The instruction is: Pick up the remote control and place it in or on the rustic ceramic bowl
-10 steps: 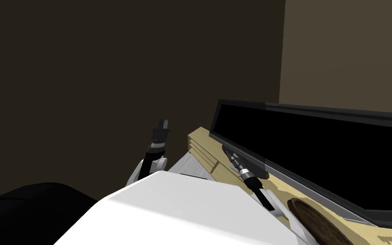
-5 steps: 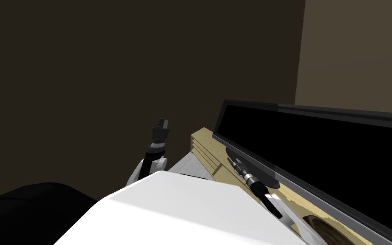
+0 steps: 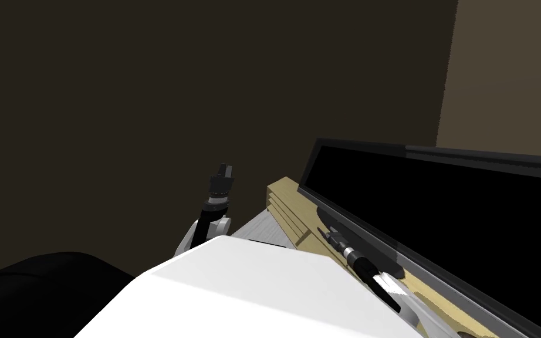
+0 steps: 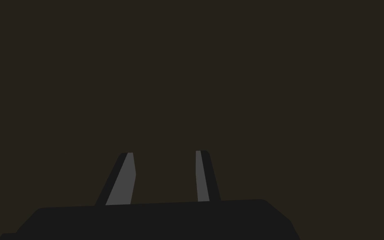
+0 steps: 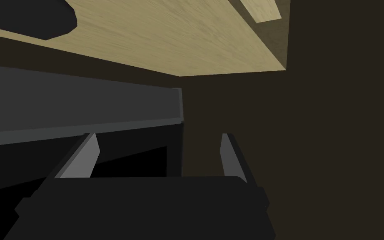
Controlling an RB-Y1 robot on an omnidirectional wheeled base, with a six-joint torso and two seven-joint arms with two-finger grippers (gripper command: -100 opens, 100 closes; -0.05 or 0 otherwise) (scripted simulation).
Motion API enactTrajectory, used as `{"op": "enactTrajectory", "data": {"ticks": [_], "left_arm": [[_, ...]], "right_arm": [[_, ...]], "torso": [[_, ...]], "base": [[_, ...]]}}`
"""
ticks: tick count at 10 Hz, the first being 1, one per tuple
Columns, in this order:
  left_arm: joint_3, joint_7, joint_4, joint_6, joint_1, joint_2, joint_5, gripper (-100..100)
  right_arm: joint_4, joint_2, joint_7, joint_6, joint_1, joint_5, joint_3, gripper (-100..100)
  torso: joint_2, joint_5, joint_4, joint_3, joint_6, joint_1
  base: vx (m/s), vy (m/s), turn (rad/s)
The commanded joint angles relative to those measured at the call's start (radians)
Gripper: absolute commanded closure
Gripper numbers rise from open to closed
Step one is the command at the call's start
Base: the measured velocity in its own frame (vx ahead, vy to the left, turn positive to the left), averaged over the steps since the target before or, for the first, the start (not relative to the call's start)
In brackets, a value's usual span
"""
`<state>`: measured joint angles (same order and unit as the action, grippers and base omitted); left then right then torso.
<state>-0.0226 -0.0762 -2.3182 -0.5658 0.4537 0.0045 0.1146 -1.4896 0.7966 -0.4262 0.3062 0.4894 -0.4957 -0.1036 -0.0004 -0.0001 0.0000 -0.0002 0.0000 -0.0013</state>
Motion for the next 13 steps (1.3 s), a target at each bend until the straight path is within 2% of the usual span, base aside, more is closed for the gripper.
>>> {"op": "enactTrajectory", "data": {"ticks": [1, 2, 3, 7, 8, 9, 11, 12, 13], "left_arm": [[0.000, 0.000, 0.000, 0.000, 0.000, 0.000, 0.000, 0], [0.000, 0.000, 0.000, 0.000, 0.000, 0.000, 0.000, 0], [0.000, 0.000, 0.000, 0.000, 0.000, 0.000, 0.000, 0], [0.000, 0.000, 0.000, 0.000, 0.000, 0.000, 0.000, 0], [0.000, 0.000, 0.000, 0.000, 0.000, 0.000, 0.000, 0], [0.000, 0.000, 0.000, 0.000, 0.000, 0.000, 0.000, 0], [0.000, 0.000, 0.000, 0.000, 0.000, 0.000, 0.000, 0], [0.000, 0.000, 0.000, 0.000, 0.000, 0.000, 0.000, 0], [0.000, 0.000, 0.000, 0.000, 0.000, 0.000, 0.000, 0]], "right_arm": [[0.031, 0.015, -0.010, 0.002, 0.006, -0.012, -0.014, -100], [0.056, 0.047, -0.019, 0.011, 0.004, -0.026, -0.042, -100], [0.076, 0.047, -0.019, 0.011, 0.004, -0.026, -0.042, -100], [0.234, 0.162, -0.044, 0.052, -0.006, -0.067, -0.155, -100], [0.246, 0.162, -0.044, 0.052, -0.006, -0.067, -0.162, -100], [0.269, 0.186, -0.048, 0.063, -0.008, -0.073, -0.193, -100], [0.355, 0.230, -0.055, 0.087, -0.013, -0.084, -0.253, -100], [0.355, 0.230, -0.055, 0.087, -0.013, -0.084, -0.255, -100], [0.382, 0.248, -0.057, 0.098, -0.014, -0.087, -0.286, -100]], "torso": [[0.000, 0.000, 0.000, 0.000, 0.000, 0.000], [0.000, 0.000, 0.000, 0.000, 0.001, 0.000], [0.000, 0.000, 0.000, 0.000, 0.000, 0.000], [0.000, 0.000, 0.000, 0.000, 0.001, -0.002], [-0.001, -0.001, 0.000, 0.000, 0.000, -0.002], [-0.001, 0.000, 0.000, 0.000, 0.001, -0.002], [-0.001, 0.000, 0.000, 0.000, 0.000, -0.001], [-0.001, 0.000, 0.000, 0.000, 0.001, -0.002], [0.000, -0.001, 0.000, 0.000, 0.001, -0.002]], "base": [[0.004, -0.015, 0.106], [0.002, -0.011, 0.165], [0.002, -0.012, 0.086], [0.008, -0.031, 0.224], [0.012, -0.035, 0.097], [0.007, -0.025, 0.105], [0.010, -0.037, 0.242], [0.007, -0.041, 0.038], [0.005, -0.032, 0.098]]}}
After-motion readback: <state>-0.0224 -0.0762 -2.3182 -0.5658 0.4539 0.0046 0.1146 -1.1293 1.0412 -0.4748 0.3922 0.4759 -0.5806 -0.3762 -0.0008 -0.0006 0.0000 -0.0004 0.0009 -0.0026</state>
